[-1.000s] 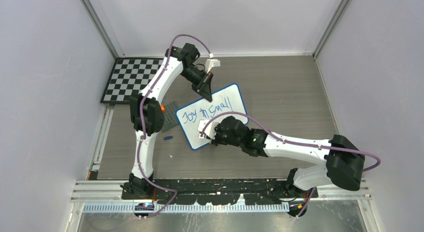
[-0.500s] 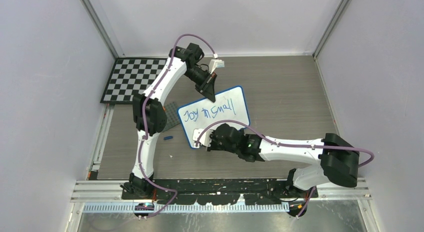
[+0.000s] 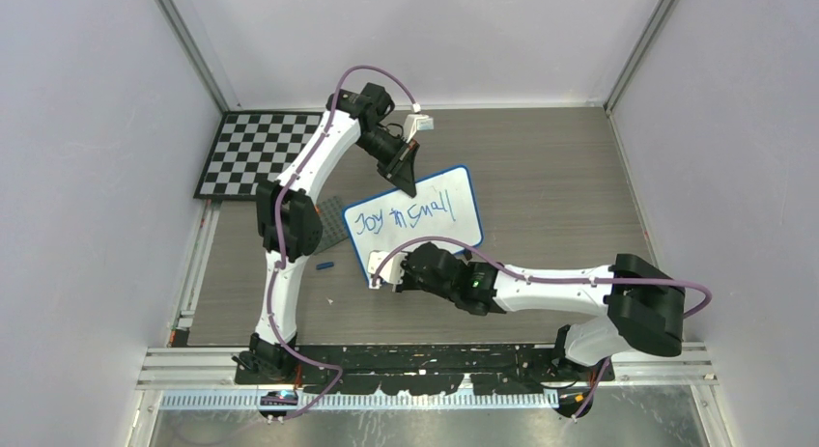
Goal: Write a sentence on the whiteboard
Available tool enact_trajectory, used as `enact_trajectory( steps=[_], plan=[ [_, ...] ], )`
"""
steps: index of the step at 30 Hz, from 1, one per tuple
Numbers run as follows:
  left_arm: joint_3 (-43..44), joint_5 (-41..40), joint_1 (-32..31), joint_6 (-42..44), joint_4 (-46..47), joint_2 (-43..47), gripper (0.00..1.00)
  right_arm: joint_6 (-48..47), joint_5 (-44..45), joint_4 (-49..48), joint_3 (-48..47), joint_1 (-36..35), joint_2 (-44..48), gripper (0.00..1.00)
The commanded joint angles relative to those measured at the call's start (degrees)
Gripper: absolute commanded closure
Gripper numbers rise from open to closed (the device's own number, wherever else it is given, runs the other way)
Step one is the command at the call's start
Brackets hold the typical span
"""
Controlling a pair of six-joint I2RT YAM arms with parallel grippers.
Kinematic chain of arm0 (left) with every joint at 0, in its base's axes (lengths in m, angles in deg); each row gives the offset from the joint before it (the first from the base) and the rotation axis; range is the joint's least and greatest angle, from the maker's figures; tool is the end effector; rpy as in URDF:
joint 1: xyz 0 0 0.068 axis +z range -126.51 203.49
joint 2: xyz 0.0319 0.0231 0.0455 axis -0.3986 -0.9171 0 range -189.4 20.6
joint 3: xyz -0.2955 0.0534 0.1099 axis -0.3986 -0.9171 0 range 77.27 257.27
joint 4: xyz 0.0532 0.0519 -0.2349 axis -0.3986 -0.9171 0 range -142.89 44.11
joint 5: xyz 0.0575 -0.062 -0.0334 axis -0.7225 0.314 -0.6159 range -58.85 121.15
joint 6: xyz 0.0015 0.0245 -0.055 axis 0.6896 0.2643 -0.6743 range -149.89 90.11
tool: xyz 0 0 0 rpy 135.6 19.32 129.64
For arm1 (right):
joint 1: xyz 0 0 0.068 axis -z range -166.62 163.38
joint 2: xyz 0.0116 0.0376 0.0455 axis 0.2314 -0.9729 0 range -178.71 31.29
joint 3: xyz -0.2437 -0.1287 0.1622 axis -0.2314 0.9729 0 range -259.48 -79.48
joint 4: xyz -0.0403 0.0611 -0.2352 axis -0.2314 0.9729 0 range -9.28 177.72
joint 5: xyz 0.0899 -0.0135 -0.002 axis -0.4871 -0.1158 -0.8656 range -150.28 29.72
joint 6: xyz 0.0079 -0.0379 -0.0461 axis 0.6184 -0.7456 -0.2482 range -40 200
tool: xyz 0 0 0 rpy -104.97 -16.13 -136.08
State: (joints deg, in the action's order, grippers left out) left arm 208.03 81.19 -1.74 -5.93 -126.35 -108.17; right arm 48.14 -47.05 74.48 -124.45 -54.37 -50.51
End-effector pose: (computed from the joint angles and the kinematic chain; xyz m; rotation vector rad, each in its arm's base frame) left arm 0.4040 -0.2282 0.3243 1.2334 2.3901 -1.2568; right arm 0.1214 0.2697 0.2737 -1.5051 1.4528 0.1366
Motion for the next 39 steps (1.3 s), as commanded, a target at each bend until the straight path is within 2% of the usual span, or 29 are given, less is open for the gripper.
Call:
enact_trajectory(
  steps=[1, 14, 21, 39],
  plan=[
    [-2.3, -3.5, -2.6, 0.1, -3.2, -2.9, 1.00, -1.4, 2.8, -3.7, 1.0, -0.2, 0.8, 1.00],
    [-2.8, -3.8, -2.6, -0.3, -2.8, -2.6, 1.00, -0.8, 4.6, -0.4, 3.2, 1.8, 5.6, 1.00],
    [-2.5, -3.7, -2.7, -0.5, -2.7, -3.1, 1.00, 0.0, 2.1, 1.3, 0.9, 1.7, 6.3, 1.00],
    [-2.3, -3.7, -3.1, -0.8, -2.6, -3.4, 1.00, -0.2, 2.7, -2.4, -1.9, 1.4, 1.2, 1.00]
  ],
)
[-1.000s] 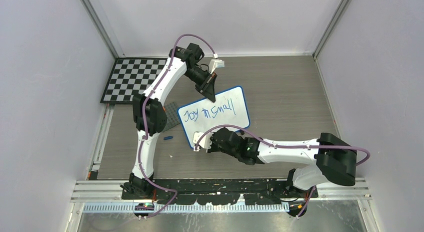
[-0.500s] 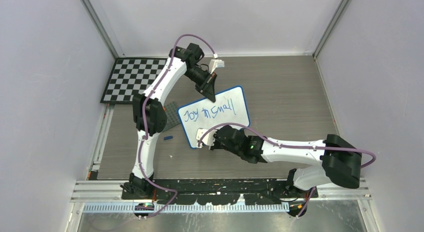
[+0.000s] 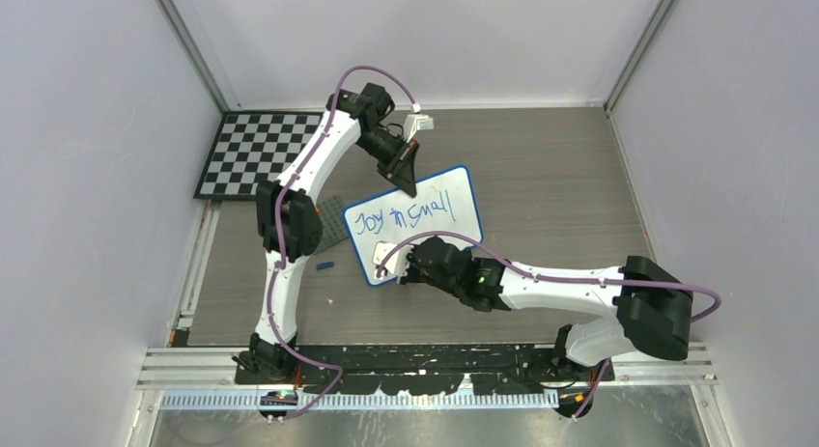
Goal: Write a sentence on the whiteboard
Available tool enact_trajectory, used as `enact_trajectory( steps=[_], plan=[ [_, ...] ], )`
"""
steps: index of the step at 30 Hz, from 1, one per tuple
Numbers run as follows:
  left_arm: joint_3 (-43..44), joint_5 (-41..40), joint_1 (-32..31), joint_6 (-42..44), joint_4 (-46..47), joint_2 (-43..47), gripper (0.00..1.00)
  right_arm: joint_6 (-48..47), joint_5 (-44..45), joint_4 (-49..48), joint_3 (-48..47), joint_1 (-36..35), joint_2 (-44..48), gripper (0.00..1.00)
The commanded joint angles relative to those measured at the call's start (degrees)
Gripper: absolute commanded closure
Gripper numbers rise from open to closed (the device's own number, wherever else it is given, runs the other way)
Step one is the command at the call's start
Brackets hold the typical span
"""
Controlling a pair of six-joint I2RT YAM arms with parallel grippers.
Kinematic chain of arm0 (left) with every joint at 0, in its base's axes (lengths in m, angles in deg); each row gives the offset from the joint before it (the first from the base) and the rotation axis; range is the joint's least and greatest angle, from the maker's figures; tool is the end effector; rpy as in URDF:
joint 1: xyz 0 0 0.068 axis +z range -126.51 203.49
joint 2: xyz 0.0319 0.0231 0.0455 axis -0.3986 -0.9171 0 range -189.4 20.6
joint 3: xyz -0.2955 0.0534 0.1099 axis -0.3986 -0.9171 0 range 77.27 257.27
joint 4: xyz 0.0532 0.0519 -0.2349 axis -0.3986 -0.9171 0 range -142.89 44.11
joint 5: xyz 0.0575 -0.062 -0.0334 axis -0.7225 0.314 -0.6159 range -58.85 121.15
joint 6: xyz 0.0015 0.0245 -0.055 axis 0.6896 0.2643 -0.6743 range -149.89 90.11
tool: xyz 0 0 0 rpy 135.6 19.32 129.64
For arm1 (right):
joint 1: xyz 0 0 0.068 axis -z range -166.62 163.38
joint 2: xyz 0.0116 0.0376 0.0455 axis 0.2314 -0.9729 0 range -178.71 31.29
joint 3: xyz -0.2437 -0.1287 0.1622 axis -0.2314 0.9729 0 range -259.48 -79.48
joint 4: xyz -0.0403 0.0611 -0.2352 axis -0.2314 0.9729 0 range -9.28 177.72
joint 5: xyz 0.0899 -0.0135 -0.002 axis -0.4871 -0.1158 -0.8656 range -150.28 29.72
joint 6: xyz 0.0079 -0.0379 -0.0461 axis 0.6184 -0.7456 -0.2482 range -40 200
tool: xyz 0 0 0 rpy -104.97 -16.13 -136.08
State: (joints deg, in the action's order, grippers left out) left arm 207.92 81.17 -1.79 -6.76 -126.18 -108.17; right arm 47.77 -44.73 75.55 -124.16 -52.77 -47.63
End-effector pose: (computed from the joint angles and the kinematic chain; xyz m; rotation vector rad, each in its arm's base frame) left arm 0.4040 -0.2286 0.3238 1.2196 2.4021 -1.2603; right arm 0.1263 0.2559 0.2840 -1.4454 1.4662 0.0841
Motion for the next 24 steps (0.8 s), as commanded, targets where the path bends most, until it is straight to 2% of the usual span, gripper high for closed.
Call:
enact_trajectory(
  steps=[1, 24],
  plan=[
    [-2.3, -3.7, -3.0, 0.0, -2.8, -3.4, 1.00, 0.2, 0.5, -3.5, -2.2, -0.2, -2.0, 1.00],
    [-2.5, -4.0, -3.0, 0.2, -2.8, -3.2, 1.00, 1.2, -3.3, 2.6, 1.6, -0.6, -0.2, 1.00]
  ],
)
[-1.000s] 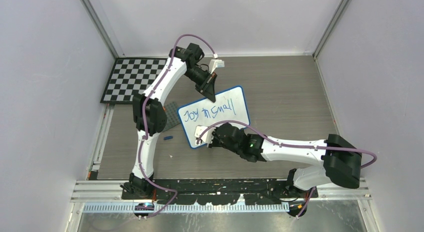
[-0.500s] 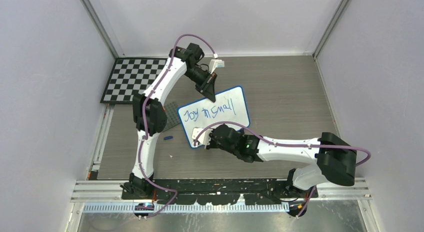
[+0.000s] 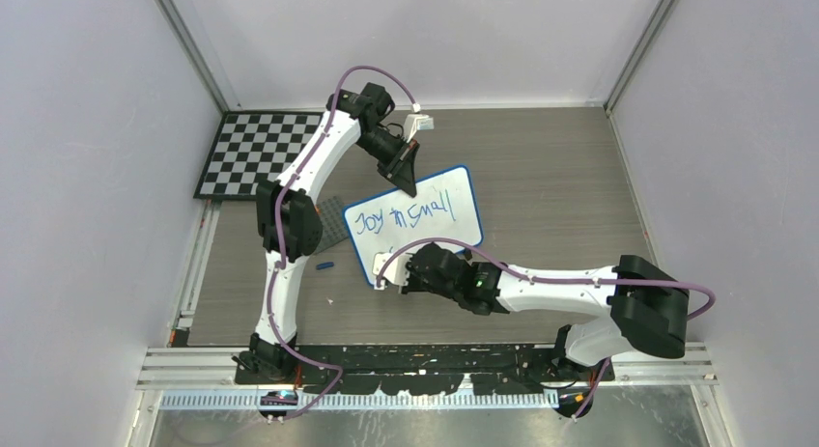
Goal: Write a sentence on the whiteboard
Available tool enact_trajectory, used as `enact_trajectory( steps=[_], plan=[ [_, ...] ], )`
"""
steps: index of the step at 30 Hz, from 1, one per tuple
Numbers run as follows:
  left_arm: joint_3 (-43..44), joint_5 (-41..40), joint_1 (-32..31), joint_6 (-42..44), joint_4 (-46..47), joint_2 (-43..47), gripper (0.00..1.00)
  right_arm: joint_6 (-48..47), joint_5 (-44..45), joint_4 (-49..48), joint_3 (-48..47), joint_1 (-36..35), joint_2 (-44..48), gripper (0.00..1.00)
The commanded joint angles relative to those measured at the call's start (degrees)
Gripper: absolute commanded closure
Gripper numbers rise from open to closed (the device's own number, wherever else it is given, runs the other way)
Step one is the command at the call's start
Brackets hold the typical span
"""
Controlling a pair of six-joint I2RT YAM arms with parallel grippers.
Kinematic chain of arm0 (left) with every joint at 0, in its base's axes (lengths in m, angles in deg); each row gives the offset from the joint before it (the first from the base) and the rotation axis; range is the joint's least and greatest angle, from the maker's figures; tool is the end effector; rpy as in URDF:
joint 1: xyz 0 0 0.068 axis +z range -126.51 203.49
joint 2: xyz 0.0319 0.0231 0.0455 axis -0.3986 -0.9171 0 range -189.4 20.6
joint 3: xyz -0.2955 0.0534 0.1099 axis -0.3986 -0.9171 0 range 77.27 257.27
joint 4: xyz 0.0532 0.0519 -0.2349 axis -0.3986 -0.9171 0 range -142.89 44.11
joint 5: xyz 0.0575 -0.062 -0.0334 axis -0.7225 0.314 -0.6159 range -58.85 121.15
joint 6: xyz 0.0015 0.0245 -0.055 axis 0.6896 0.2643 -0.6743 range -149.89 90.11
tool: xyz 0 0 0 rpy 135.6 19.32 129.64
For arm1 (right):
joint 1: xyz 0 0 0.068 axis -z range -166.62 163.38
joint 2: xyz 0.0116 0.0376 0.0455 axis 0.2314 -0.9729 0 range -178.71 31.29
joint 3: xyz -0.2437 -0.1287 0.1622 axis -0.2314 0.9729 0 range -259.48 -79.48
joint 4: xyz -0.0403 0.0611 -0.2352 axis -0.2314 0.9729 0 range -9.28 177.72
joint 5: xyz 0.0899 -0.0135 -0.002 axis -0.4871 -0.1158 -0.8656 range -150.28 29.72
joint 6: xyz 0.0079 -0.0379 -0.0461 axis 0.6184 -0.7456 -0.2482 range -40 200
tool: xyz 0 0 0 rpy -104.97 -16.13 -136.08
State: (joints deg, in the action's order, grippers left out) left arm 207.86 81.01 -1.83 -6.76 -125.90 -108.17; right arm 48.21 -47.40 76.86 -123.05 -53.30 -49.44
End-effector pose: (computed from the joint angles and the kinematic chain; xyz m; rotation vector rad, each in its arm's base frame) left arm 0.4043 -0.2291 0.3236 1.2216 2.3996 -1.2552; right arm 0.1226 0.2591 0.2668 -1.5310 1.4918 0.1154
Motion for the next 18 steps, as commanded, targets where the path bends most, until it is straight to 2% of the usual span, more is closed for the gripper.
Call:
enact_trajectory(
  steps=[1, 18],
  plan=[
    [-2.5, -3.8, -3.0, 0.2, -3.1, -3.1, 1.00, 0.7, -0.7, 1.4, 0.7, 0.0, 1.7, 1.00],
    [-3.1, -3.9, -3.2, 0.0, -2.9, -2.6, 1.00, 0.3, 3.5, 4.2, -2.3, 0.0, 6.4, 1.00]
  ],
)
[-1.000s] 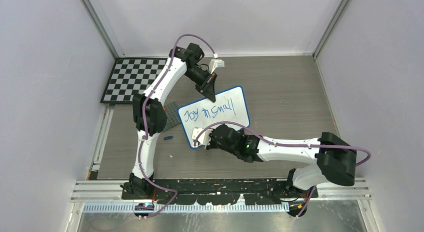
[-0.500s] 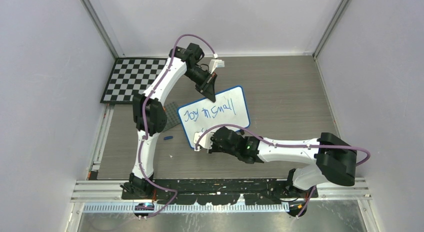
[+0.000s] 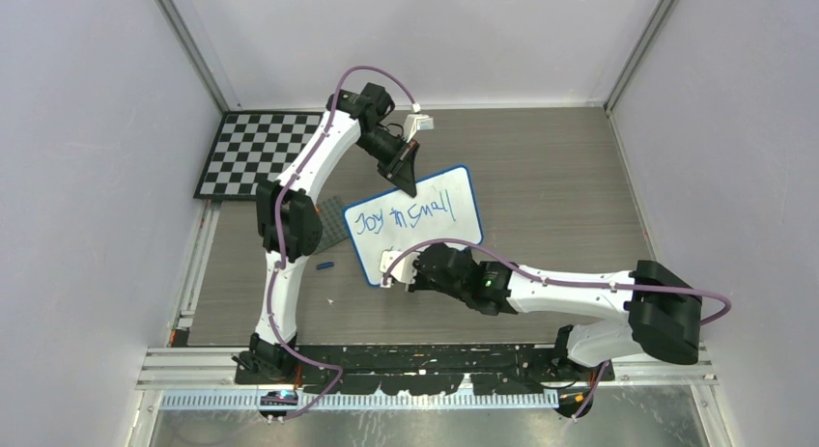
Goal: Write a sentence on the whiteboard
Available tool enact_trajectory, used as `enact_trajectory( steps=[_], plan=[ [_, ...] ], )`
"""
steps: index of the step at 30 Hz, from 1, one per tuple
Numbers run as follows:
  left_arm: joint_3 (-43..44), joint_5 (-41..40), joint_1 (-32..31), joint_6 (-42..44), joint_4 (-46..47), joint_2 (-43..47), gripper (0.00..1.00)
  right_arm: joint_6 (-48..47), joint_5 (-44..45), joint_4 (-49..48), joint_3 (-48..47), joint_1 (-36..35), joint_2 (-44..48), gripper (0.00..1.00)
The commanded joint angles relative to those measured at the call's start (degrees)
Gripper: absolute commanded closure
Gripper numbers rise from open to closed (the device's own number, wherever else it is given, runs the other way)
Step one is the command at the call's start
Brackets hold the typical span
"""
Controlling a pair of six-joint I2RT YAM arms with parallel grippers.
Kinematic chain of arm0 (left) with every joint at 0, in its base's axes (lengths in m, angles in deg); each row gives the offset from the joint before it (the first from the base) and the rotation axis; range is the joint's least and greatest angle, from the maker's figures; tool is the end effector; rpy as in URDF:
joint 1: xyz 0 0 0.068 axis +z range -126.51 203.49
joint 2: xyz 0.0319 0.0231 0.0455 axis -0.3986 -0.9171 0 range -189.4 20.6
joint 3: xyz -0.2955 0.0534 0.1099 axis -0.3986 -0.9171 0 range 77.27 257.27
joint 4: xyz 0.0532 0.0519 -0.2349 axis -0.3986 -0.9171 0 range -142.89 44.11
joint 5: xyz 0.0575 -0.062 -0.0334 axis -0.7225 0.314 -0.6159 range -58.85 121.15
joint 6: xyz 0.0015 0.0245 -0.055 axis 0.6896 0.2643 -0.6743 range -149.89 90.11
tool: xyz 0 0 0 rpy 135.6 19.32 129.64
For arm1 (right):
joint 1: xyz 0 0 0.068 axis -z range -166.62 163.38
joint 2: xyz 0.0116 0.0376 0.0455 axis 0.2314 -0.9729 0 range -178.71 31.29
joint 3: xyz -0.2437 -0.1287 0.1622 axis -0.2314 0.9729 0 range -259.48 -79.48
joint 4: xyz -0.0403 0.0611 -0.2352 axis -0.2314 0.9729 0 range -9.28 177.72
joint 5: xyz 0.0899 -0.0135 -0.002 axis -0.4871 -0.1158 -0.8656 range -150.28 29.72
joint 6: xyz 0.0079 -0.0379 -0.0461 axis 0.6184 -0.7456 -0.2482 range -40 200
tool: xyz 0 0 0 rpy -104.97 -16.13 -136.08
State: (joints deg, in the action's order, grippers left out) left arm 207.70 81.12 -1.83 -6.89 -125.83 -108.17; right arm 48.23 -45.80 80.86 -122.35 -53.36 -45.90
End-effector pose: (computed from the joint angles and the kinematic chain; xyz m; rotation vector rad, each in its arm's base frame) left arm 0.4043 -0.2291 0.3230 1.2187 2.4022 -1.2591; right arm 0.1170 0.2438 0.2723 -1.5325 1.5101 0.0795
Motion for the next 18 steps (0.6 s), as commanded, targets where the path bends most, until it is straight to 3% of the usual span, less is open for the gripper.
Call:
enact_trajectory(
  steps=[1, 18],
  plan=[
    [-3.0, -4.1, -3.2, 0.1, -3.0, -2.6, 1.00, 0.4, 2.0, 1.1, -3.4, 0.1, 3.0, 1.00],
    [-2.5, -3.7, -3.5, 0.1, -3.0, -3.4, 1.00, -1.5, 7.1, -7.0, -3.4, 1.0, 0.6, 1.00]
  ],
)
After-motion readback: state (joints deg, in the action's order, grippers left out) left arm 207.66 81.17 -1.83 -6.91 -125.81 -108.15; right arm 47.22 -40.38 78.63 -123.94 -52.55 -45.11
